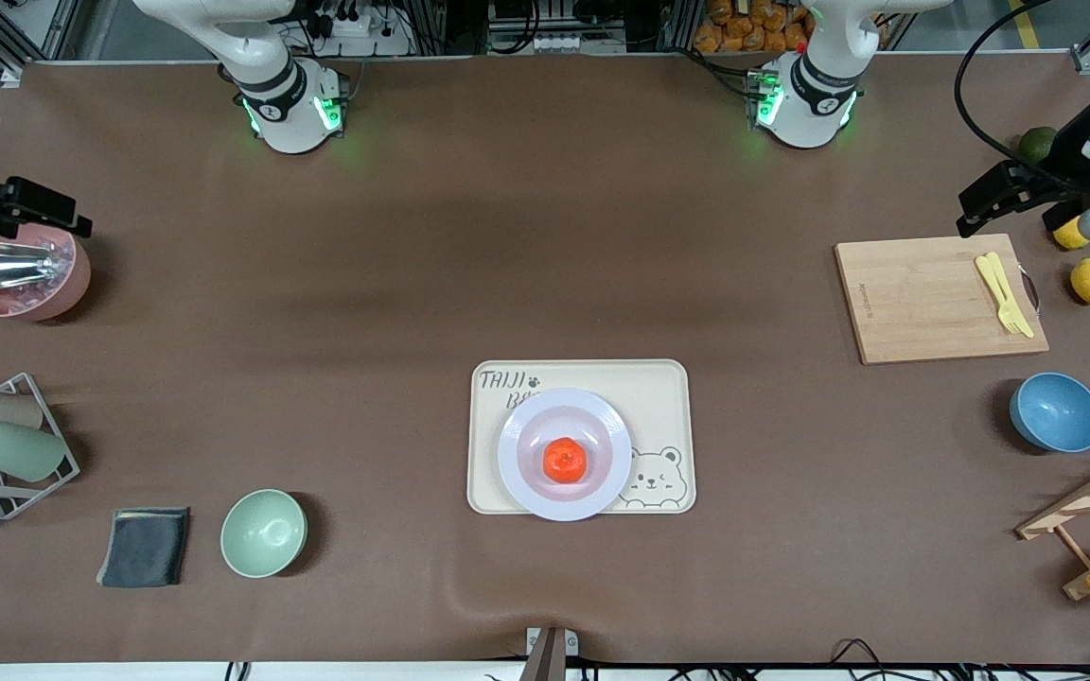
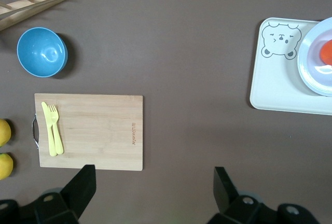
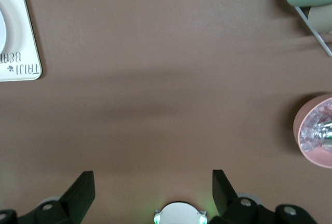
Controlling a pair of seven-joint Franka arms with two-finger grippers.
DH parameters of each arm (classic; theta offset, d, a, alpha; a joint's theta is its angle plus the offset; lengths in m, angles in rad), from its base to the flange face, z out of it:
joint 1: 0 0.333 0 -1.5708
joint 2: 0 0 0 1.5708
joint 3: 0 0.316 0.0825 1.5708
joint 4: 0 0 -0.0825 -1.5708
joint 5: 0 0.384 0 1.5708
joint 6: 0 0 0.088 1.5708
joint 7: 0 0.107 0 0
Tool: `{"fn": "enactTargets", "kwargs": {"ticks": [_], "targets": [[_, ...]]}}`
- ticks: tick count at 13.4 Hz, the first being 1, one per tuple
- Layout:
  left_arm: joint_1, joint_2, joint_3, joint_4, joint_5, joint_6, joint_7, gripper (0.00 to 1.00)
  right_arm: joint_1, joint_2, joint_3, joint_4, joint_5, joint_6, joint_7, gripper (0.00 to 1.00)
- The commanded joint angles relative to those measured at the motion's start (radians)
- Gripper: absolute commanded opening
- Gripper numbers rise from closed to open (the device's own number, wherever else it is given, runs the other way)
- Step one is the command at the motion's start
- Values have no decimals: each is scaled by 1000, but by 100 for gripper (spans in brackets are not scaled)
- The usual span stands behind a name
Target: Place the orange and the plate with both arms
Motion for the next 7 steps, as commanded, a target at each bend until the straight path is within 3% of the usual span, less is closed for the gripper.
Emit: {"fn": "enactTargets", "kwargs": {"ticks": [1, 4, 7], "targets": [[-2, -9, -3, -1, 7, -12, 10, 100, -12, -48, 15, -35, 29, -12, 35, 100], [-2, -4, -3, -1, 7, -11, 10, 100, -1, -74, 24, -33, -46, 6, 35, 100], [-2, -4, -3, -1, 7, -11, 10, 100, 2, -97, 26, -36, -59, 41, 33, 100]]}}
